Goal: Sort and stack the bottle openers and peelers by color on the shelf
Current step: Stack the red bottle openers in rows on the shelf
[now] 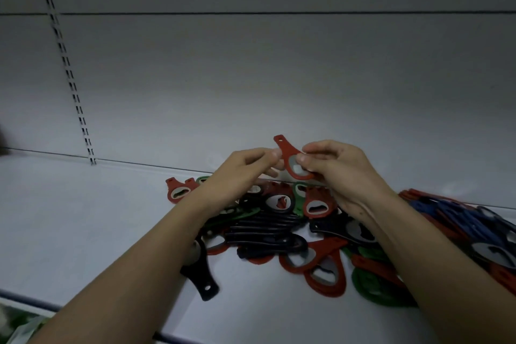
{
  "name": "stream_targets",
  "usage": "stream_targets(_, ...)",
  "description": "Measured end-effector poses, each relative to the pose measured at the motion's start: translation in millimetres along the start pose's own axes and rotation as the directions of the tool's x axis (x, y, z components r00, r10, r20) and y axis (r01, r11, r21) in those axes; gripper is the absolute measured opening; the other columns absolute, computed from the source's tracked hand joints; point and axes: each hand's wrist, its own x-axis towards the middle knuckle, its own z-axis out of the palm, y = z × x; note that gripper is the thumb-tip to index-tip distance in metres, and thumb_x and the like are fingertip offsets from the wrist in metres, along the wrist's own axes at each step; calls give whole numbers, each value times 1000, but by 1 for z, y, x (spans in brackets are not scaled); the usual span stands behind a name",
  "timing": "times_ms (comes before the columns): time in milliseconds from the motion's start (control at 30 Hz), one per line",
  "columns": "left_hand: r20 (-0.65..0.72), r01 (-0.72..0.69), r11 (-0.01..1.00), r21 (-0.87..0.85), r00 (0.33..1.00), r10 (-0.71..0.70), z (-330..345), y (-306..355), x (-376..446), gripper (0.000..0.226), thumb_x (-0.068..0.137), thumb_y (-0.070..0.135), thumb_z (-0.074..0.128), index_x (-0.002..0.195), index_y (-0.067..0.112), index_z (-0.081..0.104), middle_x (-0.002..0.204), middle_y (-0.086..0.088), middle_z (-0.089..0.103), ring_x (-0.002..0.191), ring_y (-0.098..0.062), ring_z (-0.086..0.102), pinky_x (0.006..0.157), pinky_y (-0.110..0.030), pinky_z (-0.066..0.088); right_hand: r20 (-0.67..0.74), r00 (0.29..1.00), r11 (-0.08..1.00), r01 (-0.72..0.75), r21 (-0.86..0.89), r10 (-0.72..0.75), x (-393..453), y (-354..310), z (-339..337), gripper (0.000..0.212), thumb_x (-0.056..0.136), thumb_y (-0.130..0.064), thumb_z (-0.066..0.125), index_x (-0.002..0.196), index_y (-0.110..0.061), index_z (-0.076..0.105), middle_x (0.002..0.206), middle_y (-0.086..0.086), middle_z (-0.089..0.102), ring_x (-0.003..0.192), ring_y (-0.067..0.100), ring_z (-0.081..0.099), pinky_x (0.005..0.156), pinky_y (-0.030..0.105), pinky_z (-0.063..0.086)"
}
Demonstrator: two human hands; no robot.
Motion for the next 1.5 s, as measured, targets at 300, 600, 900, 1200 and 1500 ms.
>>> stream_targets(300,-98,42,969,-245,993,-68,0,9,-5,19,104,18,44,99,7,60,102,-14,74,76,-25,69,45,-26,45,59,976,772,201,-602,-208,0,-3,-17,14,89,-14,69,77,-21,72,76,-6,68,70,10,64,60,19,49)
stream_targets(600,-97,127,942,-310,982,-164,0,10,-4,22,105,26,43,114,13,59,85,-10,74,63,-21,66,44,-25,45,36,993,477,-24,-879,116,-2,0,-19,37,76,-39,83,94,-11,69,95,5,68,87,22,64,80,34,53)
stream_targets(900,-24,177,914,-365,980,-199,1,6,-2,18,105,22,44,117,15,55,91,-12,75,73,-24,72,51,-26,53,60,988,650,-46,-759,140,4,-6,-29,11,88,-19,73,91,-9,75,85,1,68,76,11,61,75,28,47)
stream_targets(1200,135,220,887,-405,974,-180,5,9,-4,35,98,33,57,125,11,56,108,-14,71,87,-27,72,64,-30,57,235,972,957,51,-284,18,-7,-13,-14,11,93,-16,66,88,-9,74,63,3,62,51,7,53,50,17,44)
stream_targets(1500,121,165,929,-332,984,-131,3,2,-3,23,100,7,50,123,9,51,104,-14,74,95,-28,73,60,-27,58,28,992,836,119,-535,-124,0,-5,-18,12,93,-6,60,90,-12,69,81,5,70,61,12,65,61,24,54)
